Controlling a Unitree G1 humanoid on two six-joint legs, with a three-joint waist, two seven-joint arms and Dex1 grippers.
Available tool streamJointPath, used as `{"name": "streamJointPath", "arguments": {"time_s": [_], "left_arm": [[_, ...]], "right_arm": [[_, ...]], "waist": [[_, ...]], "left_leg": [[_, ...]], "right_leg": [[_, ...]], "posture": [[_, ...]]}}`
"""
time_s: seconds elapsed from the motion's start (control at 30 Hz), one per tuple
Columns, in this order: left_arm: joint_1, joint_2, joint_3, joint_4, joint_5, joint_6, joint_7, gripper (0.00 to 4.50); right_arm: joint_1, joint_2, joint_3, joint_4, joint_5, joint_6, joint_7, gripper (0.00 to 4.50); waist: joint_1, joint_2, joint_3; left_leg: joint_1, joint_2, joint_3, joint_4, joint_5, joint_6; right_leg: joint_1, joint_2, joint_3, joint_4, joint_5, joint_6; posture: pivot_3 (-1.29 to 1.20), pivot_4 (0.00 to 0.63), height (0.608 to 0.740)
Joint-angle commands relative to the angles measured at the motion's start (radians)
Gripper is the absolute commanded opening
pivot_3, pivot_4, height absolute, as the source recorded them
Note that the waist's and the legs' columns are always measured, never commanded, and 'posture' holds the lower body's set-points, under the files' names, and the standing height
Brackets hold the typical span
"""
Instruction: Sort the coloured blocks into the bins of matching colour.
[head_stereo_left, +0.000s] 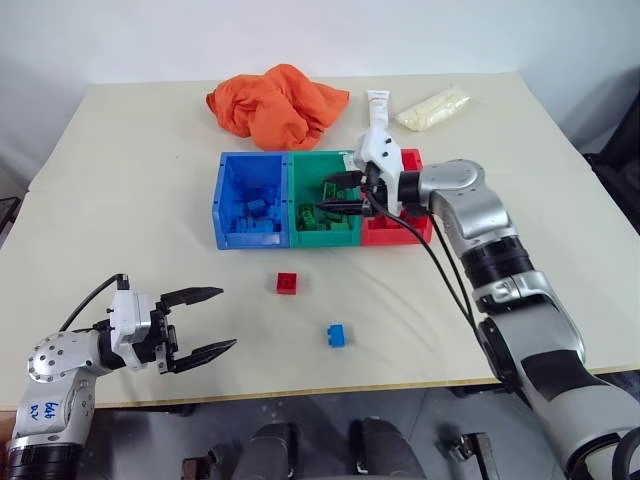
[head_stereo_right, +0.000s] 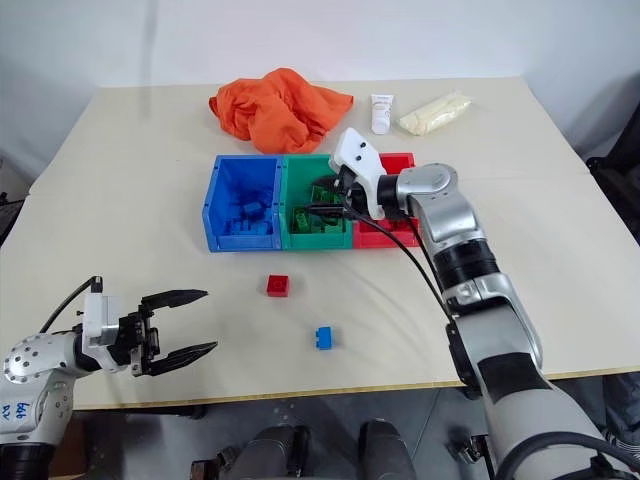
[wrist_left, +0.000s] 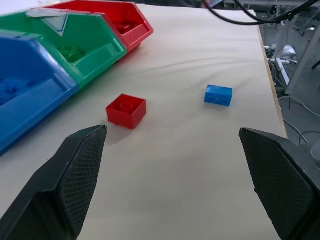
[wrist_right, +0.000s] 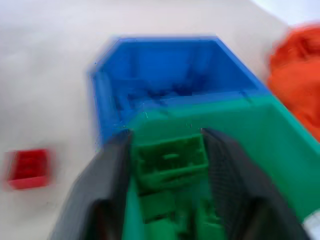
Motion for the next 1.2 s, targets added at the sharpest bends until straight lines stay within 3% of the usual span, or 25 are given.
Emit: {"name": "streamJointPath", "arguments": {"time_s": [0.03,0.13,0.17,0.33,0.47,0.67,0.93,1.03,1.2], "left_arm": [[-0.009,-0.001,0.005,-0.004,-0.004,-0.014,0.002,4.50],[-0.011,0.000,0.008,-0.003,-0.004,-0.016,0.002,4.50],[-0.011,0.000,0.009,-0.002,-0.005,-0.016,0.002,4.50],[-0.009,0.003,0.010,-0.001,-0.007,-0.014,-0.003,4.50],[-0.025,0.006,0.006,0.000,-0.009,-0.007,-0.003,4.50],[-0.045,0.018,0.011,0.027,-0.010,-0.011,-0.021,4.50],[-0.057,0.003,-0.003,0.061,-0.007,-0.025,-0.033,4.50],[-0.068,0.007,-0.006,0.073,-0.008,-0.024,-0.039,4.50],[-0.090,0.018,-0.001,0.098,-0.009,-0.022,-0.056,4.50]], "right_arm": [[-0.073,0.034,-0.025,0.125,-0.028,-0.111,-0.040,3.40],[-0.092,0.044,-0.031,0.172,-0.039,-0.162,-0.033,4.45],[-0.096,0.044,-0.032,0.179,-0.041,-0.175,-0.030,4.49],[-0.081,0.021,-0.043,0.143,-0.034,-0.202,0.005,4.49],[0.020,-0.047,-0.060,-0.057,0.023,-0.150,0.107,4.49],[0.363,-0.301,-0.098,-0.577,0.182,0.107,0.292,4.49],[0.693,-0.589,-0.131,-0.860,0.210,0.252,0.349,4.49],[0.735,-0.626,-0.129,-0.898,0.208,0.261,0.336,4.49],[0.731,-0.594,-0.079,-0.955,0.200,0.306,0.292,4.49]], "waist": [[-0.002,0.000,0.000],[-0.007,0.000,0.000],[-0.009,0.000,0.000],[-0.019,0.000,0.000],[-0.017,0.000,0.000],[0.007,0.000,0.000],[0.005,0.001,0.000],[0.002,0.001,0.000],[0.006,0.001,0.000]], "left_leg": [[0.000,0.000,0.000,0.000,0.000,0.000],[0.000,0.000,0.000,0.000,0.000,0.000],[0.000,0.001,0.000,-0.001,0.000,0.000],[0.000,0.001,0.000,0.000,0.000,0.000],[0.000,0.001,0.000,0.000,0.000,0.000],[-0.001,0.001,-0.003,0.001,-0.001,0.001],[0.000,0.002,-0.001,0.000,-0.001,0.000],[0.000,0.002,0.002,0.001,-0.001,0.001],[0.001,0.002,0.003,0.001,-0.001,0.001]], "right_leg": [[0.000,0.000,0.000,0.000,0.000,0.000],[-0.001,0.000,-0.001,0.001,0.000,0.000],[-0.001,0.000,-0.001,0.001,0.000,0.000],[-0.001,0.000,-0.001,0.001,0.000,0.000],[0.000,0.000,-0.001,0.001,0.000,0.000],[0.001,0.000,-0.003,-0.001,0.000,0.000],[0.002,0.000,-0.002,-0.007,0.000,0.000],[0.002,0.000,0.000,-0.007,0.000,0.000],[0.002,0.000,0.001,-0.007,0.000,0.000]], "posture": [[0.00,0.150,0.740],[0.00,0.150,0.740],[0.00,0.150,0.740],[0.00,0.150,0.740],[0.00,0.150,0.740],[0.00,0.150,0.740],[0.00,0.150,0.740],[0.00,0.150,0.740],[0.00,0.150,0.740]]}}
